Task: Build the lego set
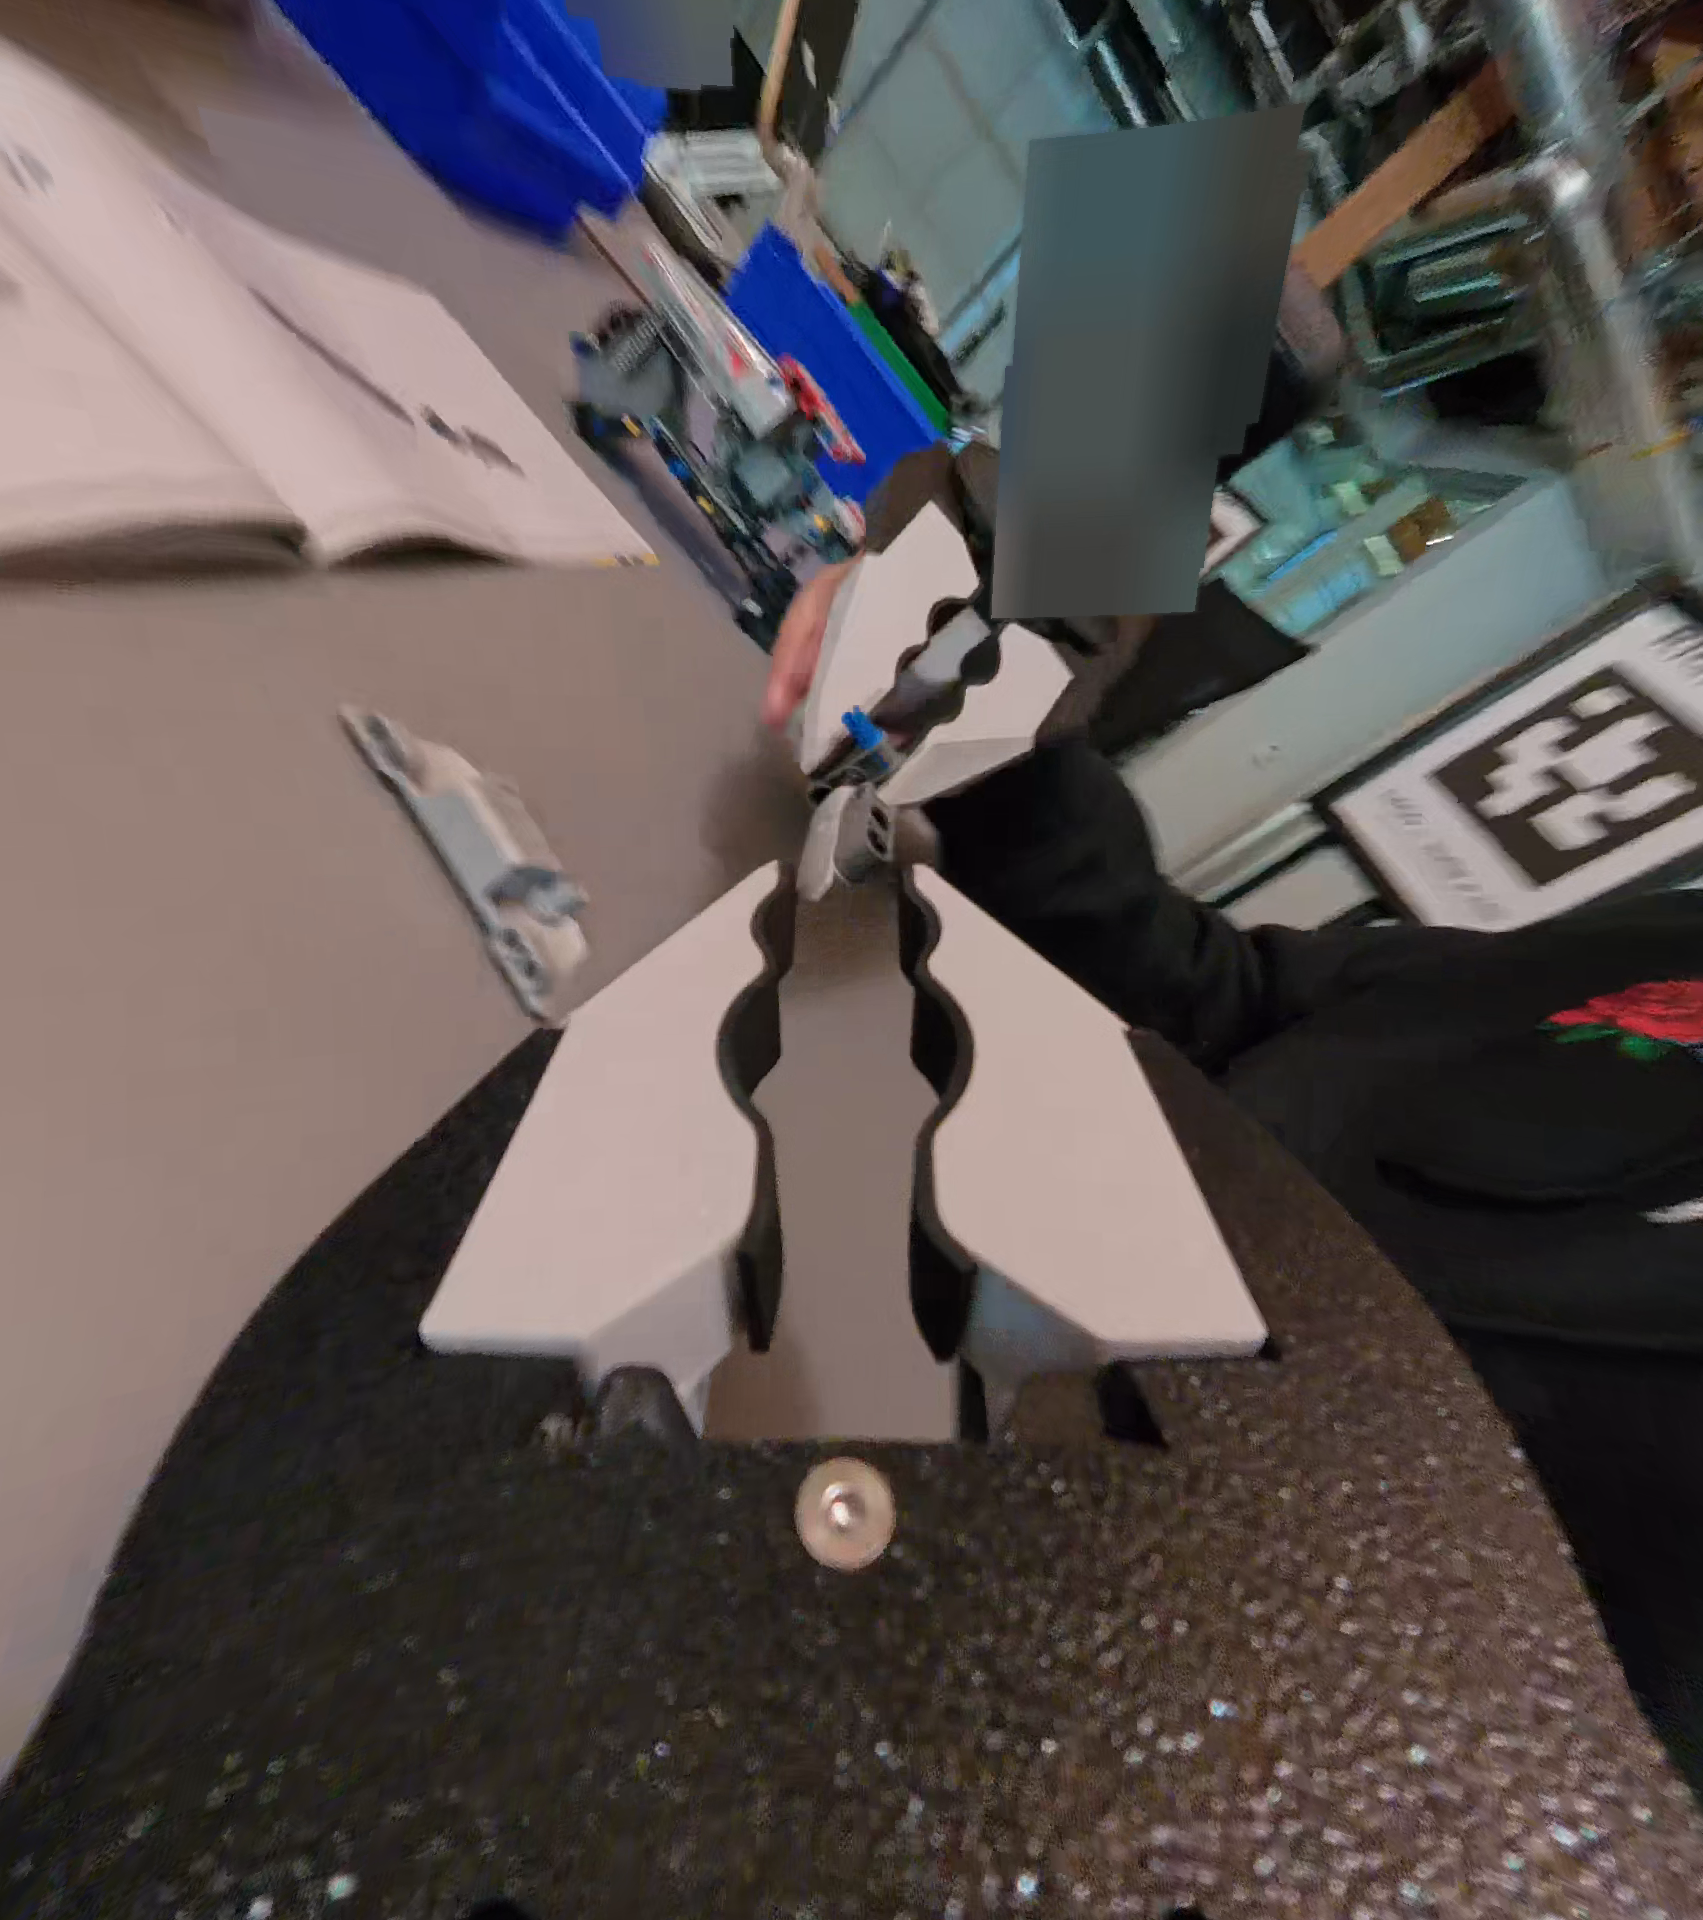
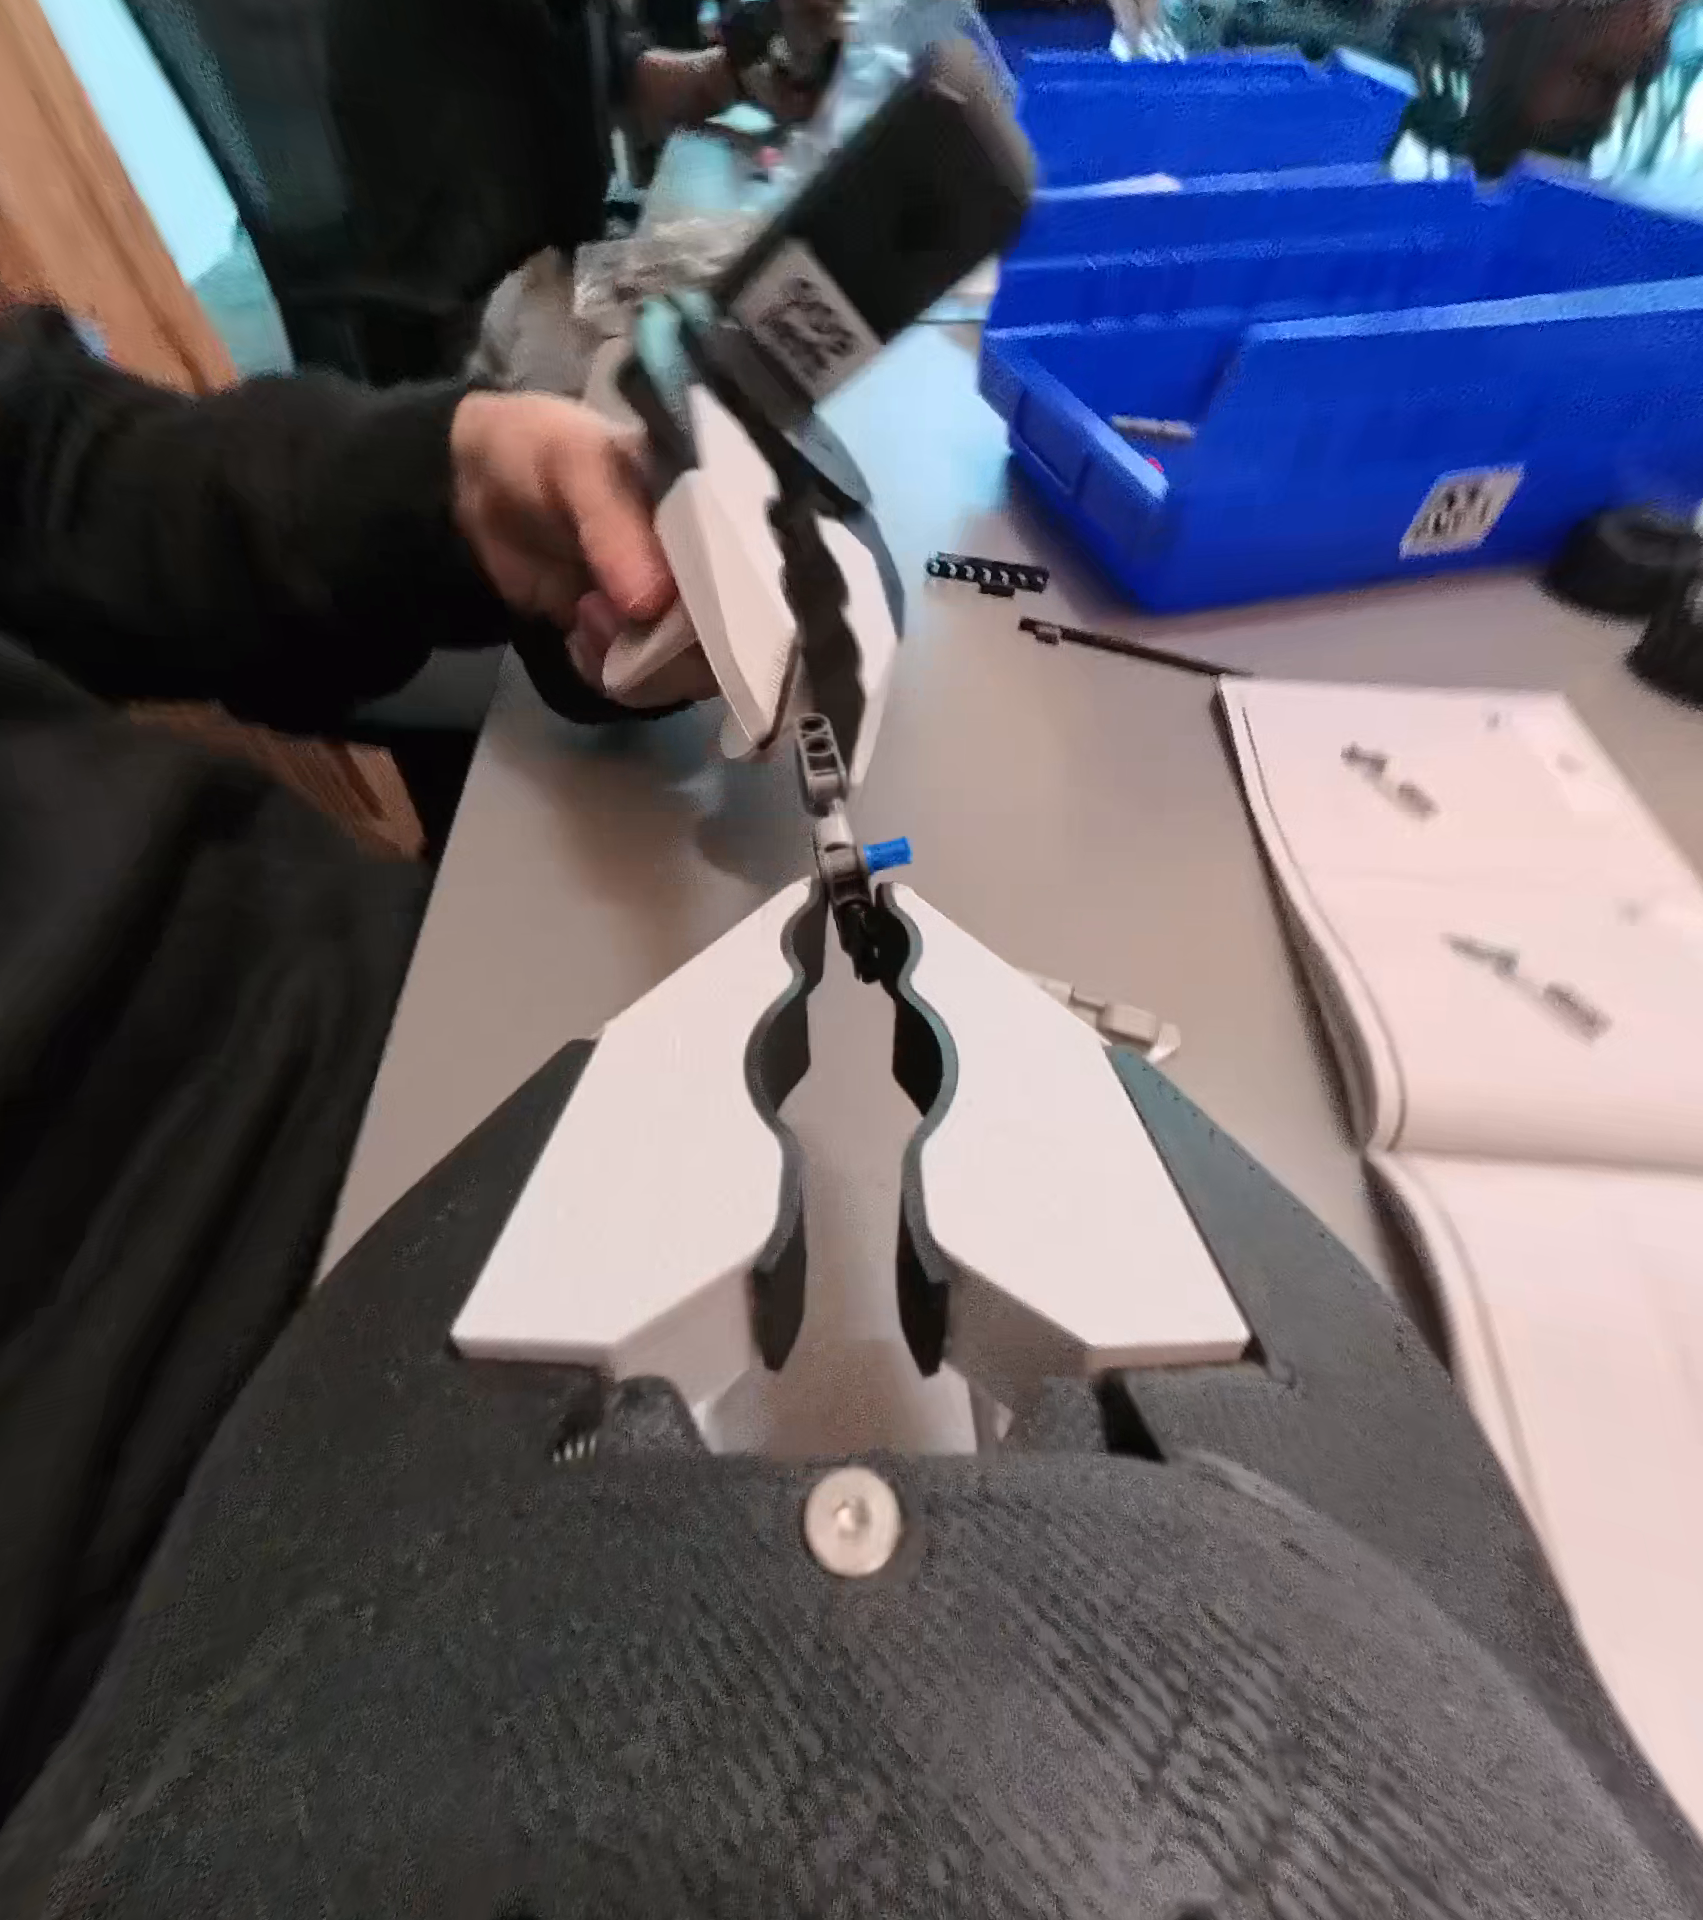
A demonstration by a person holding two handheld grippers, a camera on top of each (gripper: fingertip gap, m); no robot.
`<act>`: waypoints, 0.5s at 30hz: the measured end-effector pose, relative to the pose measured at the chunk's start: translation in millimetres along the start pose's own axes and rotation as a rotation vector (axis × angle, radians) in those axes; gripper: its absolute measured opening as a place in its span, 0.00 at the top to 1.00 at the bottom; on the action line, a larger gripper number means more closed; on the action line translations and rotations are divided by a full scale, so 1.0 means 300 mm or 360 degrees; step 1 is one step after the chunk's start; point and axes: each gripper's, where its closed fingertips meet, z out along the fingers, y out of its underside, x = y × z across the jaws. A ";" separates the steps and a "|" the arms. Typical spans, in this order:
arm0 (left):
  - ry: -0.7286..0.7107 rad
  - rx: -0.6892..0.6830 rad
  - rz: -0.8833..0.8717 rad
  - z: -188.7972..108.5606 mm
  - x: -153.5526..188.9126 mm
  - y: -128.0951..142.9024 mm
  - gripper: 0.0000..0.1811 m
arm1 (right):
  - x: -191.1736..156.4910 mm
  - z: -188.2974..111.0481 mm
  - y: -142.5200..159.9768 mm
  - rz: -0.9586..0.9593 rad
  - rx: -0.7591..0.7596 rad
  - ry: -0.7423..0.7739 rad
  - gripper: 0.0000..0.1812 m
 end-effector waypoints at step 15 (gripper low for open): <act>-0.0855 -0.0686 0.1594 0.004 -0.110 0.079 0.84 | -0.022 0.069 0.037 0.0997 -0.0165 -0.0475 0.97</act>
